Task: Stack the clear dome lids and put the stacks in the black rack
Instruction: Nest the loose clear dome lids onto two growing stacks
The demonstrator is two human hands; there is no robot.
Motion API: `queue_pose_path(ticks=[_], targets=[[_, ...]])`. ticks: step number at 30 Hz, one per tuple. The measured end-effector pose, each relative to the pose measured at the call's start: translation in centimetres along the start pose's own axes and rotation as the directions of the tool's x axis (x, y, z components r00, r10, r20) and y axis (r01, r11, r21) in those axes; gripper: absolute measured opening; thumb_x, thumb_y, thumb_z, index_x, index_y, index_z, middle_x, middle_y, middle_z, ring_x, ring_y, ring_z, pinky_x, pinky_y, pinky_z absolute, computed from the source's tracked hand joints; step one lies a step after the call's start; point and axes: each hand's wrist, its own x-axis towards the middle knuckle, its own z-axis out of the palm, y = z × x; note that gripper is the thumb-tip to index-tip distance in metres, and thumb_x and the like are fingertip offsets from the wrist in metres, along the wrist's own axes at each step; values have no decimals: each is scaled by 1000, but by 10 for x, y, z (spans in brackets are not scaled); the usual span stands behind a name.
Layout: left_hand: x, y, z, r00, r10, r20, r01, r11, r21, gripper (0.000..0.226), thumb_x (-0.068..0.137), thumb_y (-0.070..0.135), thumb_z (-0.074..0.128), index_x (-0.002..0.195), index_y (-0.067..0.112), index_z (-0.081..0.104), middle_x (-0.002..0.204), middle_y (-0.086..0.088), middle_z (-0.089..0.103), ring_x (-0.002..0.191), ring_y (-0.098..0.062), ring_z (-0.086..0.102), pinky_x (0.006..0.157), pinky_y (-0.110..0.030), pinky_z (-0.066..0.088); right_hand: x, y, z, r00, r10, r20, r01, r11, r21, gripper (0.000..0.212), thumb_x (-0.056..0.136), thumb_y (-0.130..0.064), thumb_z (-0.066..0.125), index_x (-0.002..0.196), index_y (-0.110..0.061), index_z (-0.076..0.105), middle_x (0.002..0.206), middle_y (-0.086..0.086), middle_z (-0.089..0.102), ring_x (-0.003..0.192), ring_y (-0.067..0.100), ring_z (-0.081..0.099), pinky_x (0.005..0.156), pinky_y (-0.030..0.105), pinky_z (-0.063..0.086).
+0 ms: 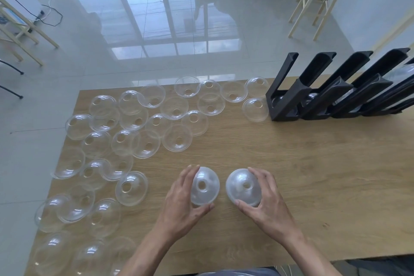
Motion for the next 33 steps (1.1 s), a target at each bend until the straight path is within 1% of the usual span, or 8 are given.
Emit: queue_pose_path(ticks=[4, 11, 17, 20, 26, 28, 30, 33], targets=[[17, 10, 4, 1000, -14, -21, 14, 1000, 19, 101, 78, 70, 79, 160, 32, 32, 159, 9, 39, 143, -15, 42, 115, -38, 43, 4, 4, -6, 998, 32, -49, -31, 999, 13, 89, 78, -48, 86, 154, -38, 42, 144, -21, 34, 130, -12, 42, 102, 21, 47], [41, 24, 15, 999, -11, -52, 13, 999, 42, 103, 76, 70, 80, 159, 30, 32, 154, 6, 43, 139, -16, 46, 113, -37, 45, 9, 9, -16, 997, 70, -44, -68, 997, 45, 95, 82, -43, 88, 161, -34, 36, 149, -20, 30, 135, -4, 44, 106, 39, 54], [52, 25, 4, 994, -84, -67, 86, 996, 38, 101, 78, 94, 53, 158, 37, 31, 158, 10, 42, 143, -12, 43, 114, -44, 44, 23, 7, -33, 995, 75, -69, -72, 996, 44, 100, 79, -82, 71, 161, -42, 29, 161, -28, 23, 148, -3, 31, 111, 30, 39], [73, 25, -11, 992, -51, -119, 58, 997, 49, 81, 90, 86, 47, 150, 32, 46, 149, 9, 52, 135, -14, 52, 109, -45, 49, 52, 4, -48, 987, 95, -130, -88, 994, 61, 85, 88, -81, 61, 158, -37, 39, 159, -23, 32, 147, -1, 35, 113, 33, 40], [154, 34, -33, 978, 91, -185, -31, 951, 308, 56, 92, 57, 72, 133, 19, 68, 133, 0, 67, 119, -25, 60, 100, -42, 49, 143, 0, -65, 979, 32, -199, -33, 999, -2, 62, 101, -57, 61, 152, -24, 49, 151, -9, 44, 118, 12, 60, 97, 45, 58], [180, 40, -36, 977, 120, -175, -49, 929, 367, 51, 92, 49, 75, 131, 17, 70, 130, -2, 69, 117, -29, 60, 98, -42, 48, 173, 0, -64, 983, 27, -182, -38, 998, -56, 64, 102, -48, 63, 156, -18, 45, 158, -2, 41, 129, 22, 58, 107, 49, 52], [202, 45, -36, 982, 130, -136, -60, 901, 429, 49, 93, 46, 74, 134, 20, 68, 131, 0, 69, 116, -30, 58, 98, -43, 48, 197, 0, -60, 991, 35, -131, -53, 988, -143, 72, 102, -43, 63, 162, -15, 34, 170, 2, 27, 151, 26, 40, 121, 49, 38], [228, 47, -33, 991, 108, -82, -47, 840, 540, 48, 95, 47, 68, 138, 26, 64, 131, 2, 67, 118, -28, 56, 97, -42, 46, 220, 0, -54, 995, 72, -74, -88, 966, -245, 81, 102, -39, 62, 166, -11, 21, 176, 6, 9, 160, 27, 24, 125, 48, 31]])
